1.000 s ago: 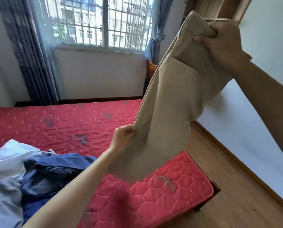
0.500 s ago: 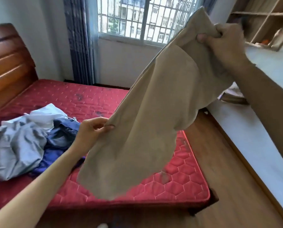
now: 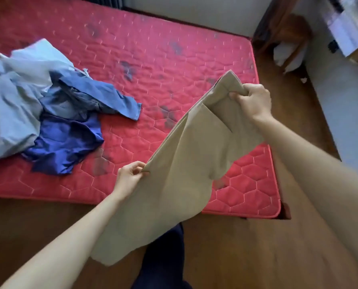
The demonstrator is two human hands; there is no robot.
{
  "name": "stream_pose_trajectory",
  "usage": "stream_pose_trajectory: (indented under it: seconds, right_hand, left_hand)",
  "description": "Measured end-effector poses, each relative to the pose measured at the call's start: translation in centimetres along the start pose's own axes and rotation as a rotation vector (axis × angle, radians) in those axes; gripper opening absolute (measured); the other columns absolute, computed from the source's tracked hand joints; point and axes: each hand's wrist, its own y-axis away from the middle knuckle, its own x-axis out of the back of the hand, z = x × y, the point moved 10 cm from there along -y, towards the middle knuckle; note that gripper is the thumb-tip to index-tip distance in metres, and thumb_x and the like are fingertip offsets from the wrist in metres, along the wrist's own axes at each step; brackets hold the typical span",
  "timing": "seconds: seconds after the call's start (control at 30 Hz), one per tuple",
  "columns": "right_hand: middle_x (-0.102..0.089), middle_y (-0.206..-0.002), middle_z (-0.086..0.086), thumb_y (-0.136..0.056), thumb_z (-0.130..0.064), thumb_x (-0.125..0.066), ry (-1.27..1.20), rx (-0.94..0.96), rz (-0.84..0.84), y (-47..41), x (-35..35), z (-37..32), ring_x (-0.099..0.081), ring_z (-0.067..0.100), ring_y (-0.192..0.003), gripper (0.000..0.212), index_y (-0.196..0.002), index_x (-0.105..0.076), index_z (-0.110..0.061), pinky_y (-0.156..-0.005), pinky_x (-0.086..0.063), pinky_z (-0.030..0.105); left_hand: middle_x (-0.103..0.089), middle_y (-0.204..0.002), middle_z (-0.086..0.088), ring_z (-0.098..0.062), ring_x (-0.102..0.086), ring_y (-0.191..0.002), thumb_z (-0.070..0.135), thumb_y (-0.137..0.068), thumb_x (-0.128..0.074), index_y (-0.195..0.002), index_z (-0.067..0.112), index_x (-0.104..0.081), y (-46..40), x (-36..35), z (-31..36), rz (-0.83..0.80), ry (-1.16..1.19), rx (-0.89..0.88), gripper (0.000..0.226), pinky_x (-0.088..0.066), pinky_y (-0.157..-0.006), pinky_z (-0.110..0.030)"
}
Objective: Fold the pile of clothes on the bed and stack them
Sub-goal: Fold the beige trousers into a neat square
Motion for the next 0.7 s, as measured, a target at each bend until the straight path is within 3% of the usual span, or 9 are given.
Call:
stream_pose_trajectory:
  seconds: [0.17, 0.33, 0.4, 0.57, 0.7]
  right_hand:
    - [-0.067, -0.079, 0.008, -0.082, -0.031, -0.068, -0.048, -0.108, -0.134, -10.6, -14.2, 8.1, -0.058, 0.027, -0.077, 0.018, -0.078, -0.066, -0.014, -0.066, -0.041, 0.036]
    - [-0.067, -0.077, 0.008, -0.082, -0.031, -0.068, -0.069, -0.122, -0.226, -19.1, -23.6, 12.4, -0.058, 0.027, -0.075, 0.023, -0.081, -0.067, -0.009, -0.073, -0.046, 0.043]
    - [-0.068, -0.078, 0.007, -0.082, -0.032, -0.068, -0.062, -0.093, -0.274, -22.1, -26.5, 12.8, -0.057, 0.024, -0.074, 0.023, -0.082, -0.067, -0.009, -0.073, -0.047, 0.042]
    - [-0.069, -0.08, 0.007, -0.081, -0.035, -0.069, -0.074, -0.027, -0.355, -29.5, -32.5, 11.3, -0.057, 0.019, -0.073, 0.024, -0.082, -0.067, -0.011, -0.073, -0.048, 0.04]
    - [-0.071, -0.085, 0.008, -0.08, -0.036, -0.069, -0.08, 0.041, -0.37, -36.5, -35.2, 8.5, -0.061, 0.021, -0.079, 0.025, -0.086, -0.069, -0.012, -0.077, -0.05, 0.041]
  left_hand:
    - [-0.069, -0.075, 0.019, 0.0, -0.062, -0.072, 0.009, -0.082, -0.071, -0.078, 0.045, -0.063, -10.2, -4.3, -7.5, 0.097, -0.163, 0.163, 0.036, -0.044, -0.062, -0.014]
    - [-0.07, -0.082, 0.014, -0.014, -0.064, -0.082, 0.013, -0.085, -0.069, -0.085, 0.032, -0.067, -18.6, -6.3, -11.1, 0.111, -0.216, 0.276, 0.019, -0.048, -0.072, -0.032]
    - [-0.07, -0.082, 0.013, -0.016, -0.063, -0.083, 0.015, -0.085, -0.068, -0.086, 0.03, -0.066, -20.7, -6.8, -12.2, 0.096, -0.22, 0.31, 0.016, -0.047, -0.074, -0.032]
    - [-0.069, -0.08, 0.01, -0.016, -0.064, -0.083, 0.013, -0.086, -0.067, -0.084, 0.029, -0.064, -25.3, -6.5, -12.9, 0.135, -0.178, 0.326, 0.017, -0.042, -0.071, -0.015]
    - [-0.07, -0.081, 0.008, -0.016, -0.065, -0.083, 0.009, -0.085, -0.068, -0.084, 0.026, -0.066, -30.3, -5.4, -10.8, 0.202, -0.128, 0.282, 0.017, -0.044, -0.074, -0.022]
